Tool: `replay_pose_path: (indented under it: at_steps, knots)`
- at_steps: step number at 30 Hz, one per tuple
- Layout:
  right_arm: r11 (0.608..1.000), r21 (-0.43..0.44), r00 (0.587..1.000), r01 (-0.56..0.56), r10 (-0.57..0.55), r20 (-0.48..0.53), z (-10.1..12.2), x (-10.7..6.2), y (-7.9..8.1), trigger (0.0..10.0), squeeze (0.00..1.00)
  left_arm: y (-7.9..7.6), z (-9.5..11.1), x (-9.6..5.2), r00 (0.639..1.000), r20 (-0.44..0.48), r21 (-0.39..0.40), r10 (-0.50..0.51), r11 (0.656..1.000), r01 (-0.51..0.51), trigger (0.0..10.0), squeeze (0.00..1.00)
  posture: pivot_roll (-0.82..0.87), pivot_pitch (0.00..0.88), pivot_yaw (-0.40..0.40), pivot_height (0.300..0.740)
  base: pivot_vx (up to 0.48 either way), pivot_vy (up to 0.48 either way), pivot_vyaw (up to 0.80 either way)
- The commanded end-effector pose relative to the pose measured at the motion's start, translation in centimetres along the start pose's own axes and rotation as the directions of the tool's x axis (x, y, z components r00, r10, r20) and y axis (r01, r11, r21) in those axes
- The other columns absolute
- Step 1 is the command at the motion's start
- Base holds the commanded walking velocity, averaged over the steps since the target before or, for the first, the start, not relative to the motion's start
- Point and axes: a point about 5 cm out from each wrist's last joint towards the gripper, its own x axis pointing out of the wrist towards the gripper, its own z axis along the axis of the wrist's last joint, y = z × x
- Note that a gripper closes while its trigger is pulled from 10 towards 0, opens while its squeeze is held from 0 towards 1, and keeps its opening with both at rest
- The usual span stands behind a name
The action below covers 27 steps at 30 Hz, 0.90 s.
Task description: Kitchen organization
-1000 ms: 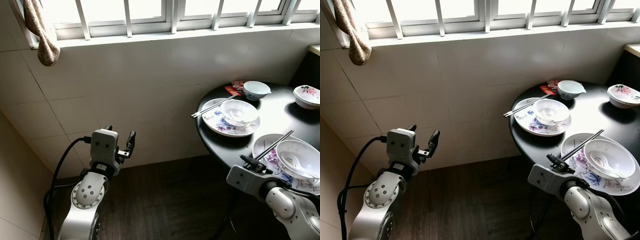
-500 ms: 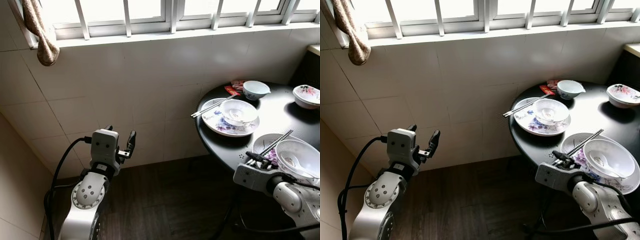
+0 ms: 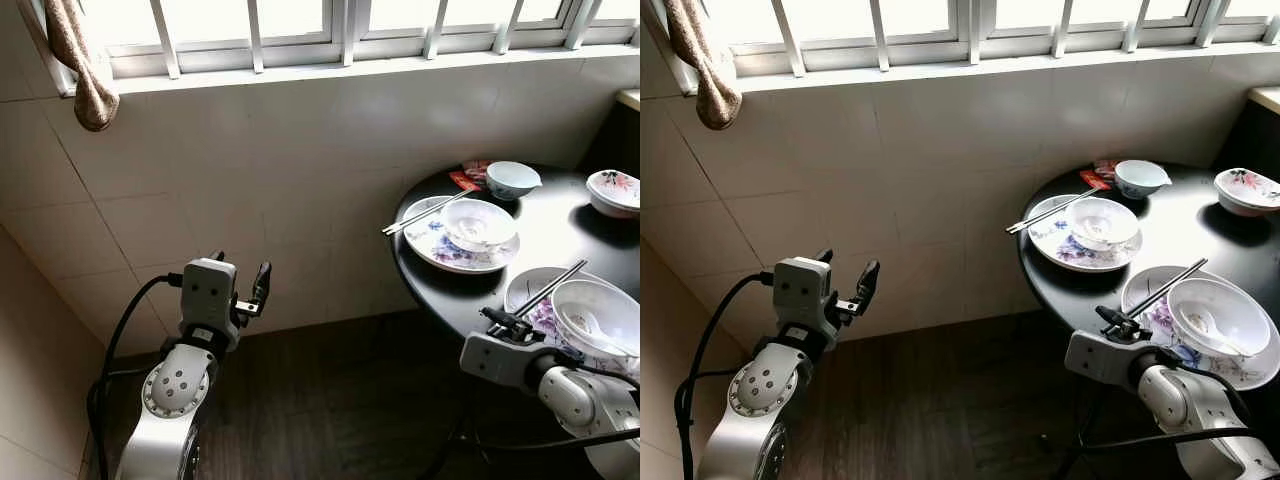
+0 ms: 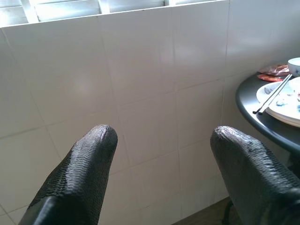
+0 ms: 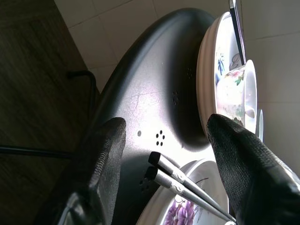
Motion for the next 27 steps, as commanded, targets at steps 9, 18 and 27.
replay_pose_path:
  at_steps: [9,18,27]
  knots:
    - [0.999,-0.038,1.0,-0.004,0.004,-0.001,-0.3,0.1,-0.2,10.0,0.0,0.0,0.2,0.0,1.0,-0.001,0.0,-0.006,1.0,0.006,10.0,0.0,0.06,0.0,-0.023,0.74,0.0,0.0,0.0]
    - [0.996,-0.073,0.996,0.041,-0.047,-0.079,-2.0,0.1,-0.5,10.0,0.0,0.0,0.2,-0.1,1.0,-0.002,-0.001,-0.004,1.0,0.004,10.0,0.0,0.06,0.0,-0.022,0.74,0.0,0.0,0.0]
    - [0.995,-0.078,0.994,0.064,-0.071,-0.085,-2.5,0.3,-0.8,10.0,0.0,0.0,0.3,-0.1,1.0,-0.003,-0.001,-0.007,1.0,0.007,10.0,0.0,0.06,0.0,-0.02,0.74,0.0,0.0,0.0]
